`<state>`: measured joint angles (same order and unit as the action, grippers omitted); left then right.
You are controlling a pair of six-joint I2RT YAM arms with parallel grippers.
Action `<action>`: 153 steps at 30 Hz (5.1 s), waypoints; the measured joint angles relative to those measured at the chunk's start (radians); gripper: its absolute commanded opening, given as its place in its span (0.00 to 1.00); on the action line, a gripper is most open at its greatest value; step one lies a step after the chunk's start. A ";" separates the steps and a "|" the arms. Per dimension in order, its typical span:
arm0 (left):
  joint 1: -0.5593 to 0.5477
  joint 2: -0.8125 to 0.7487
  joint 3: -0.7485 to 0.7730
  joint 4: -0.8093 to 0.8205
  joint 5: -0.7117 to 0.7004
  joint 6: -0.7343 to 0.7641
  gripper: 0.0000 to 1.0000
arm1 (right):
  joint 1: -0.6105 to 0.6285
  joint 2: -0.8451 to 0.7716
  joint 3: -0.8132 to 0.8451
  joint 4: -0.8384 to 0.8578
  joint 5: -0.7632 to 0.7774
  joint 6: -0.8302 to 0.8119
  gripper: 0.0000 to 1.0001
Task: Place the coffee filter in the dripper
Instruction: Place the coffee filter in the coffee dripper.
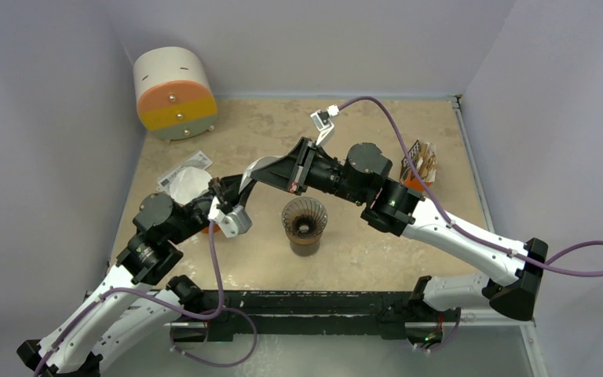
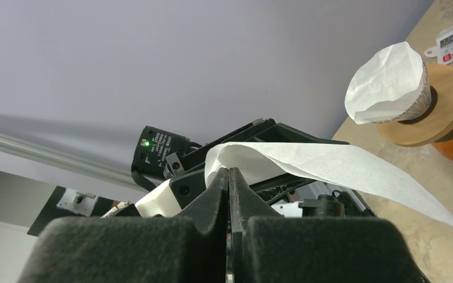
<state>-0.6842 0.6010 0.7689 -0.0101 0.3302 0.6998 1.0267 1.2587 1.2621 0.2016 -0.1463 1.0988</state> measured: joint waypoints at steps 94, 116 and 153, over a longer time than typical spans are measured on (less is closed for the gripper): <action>0.000 0.044 -0.008 0.130 -0.204 -0.087 0.00 | 0.000 -0.046 -0.034 0.021 0.156 0.003 0.26; 0.000 0.048 -0.008 0.152 -0.200 -0.123 0.00 | 0.000 -0.046 -0.035 0.038 0.154 0.013 0.24; 0.000 0.064 -0.008 0.153 -0.195 -0.166 0.00 | 0.000 -0.046 -0.060 0.050 0.153 0.024 0.22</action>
<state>-0.6842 0.6647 0.7612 0.1425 0.1352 0.5335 1.0267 1.2129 1.2018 0.2520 0.0063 1.1233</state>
